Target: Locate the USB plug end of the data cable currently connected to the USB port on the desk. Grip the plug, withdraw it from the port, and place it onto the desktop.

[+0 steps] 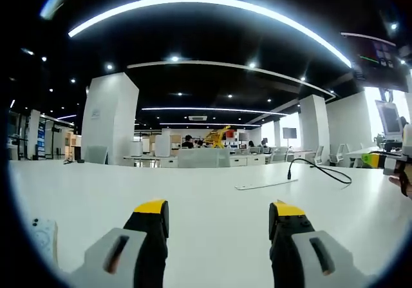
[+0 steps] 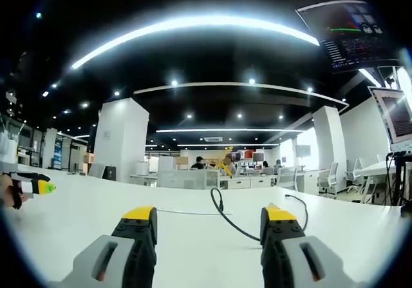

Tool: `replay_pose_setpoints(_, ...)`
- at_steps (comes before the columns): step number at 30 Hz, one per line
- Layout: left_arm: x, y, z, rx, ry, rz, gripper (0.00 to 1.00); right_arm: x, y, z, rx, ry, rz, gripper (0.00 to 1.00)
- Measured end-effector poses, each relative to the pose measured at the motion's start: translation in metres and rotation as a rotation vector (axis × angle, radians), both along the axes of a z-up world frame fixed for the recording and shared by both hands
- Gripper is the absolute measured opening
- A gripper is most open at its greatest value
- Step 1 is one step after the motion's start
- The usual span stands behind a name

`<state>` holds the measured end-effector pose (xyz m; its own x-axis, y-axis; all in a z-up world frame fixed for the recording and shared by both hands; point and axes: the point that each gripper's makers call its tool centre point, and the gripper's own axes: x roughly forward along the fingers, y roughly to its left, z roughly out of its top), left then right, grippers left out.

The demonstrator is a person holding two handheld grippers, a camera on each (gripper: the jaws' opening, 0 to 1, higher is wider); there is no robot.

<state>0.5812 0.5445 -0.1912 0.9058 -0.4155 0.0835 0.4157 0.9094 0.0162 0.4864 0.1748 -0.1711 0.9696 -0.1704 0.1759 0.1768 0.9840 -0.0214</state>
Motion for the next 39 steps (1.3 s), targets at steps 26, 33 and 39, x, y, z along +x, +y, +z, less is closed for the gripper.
replay_pose_setpoints(26, 0.015, -0.063, 0.022, 0.115, 0.02, -0.26, 0.62, 0.025, -0.013, 0.008, -0.082, 0.07, 0.111, 0.61)
replay_pose_setpoints(33, 0.022, -0.084, 0.022, 0.147, 0.026, -0.328, 0.63, 0.035, -0.026, 0.011, -0.093, 0.086, 0.121, 0.57)
replay_pose_setpoints(39, 0.032, -0.107, 0.021, 0.19, 0.027, -0.394, 0.63, 0.05, -0.029, 0.007, -0.094, 0.123, 0.153, 0.57)
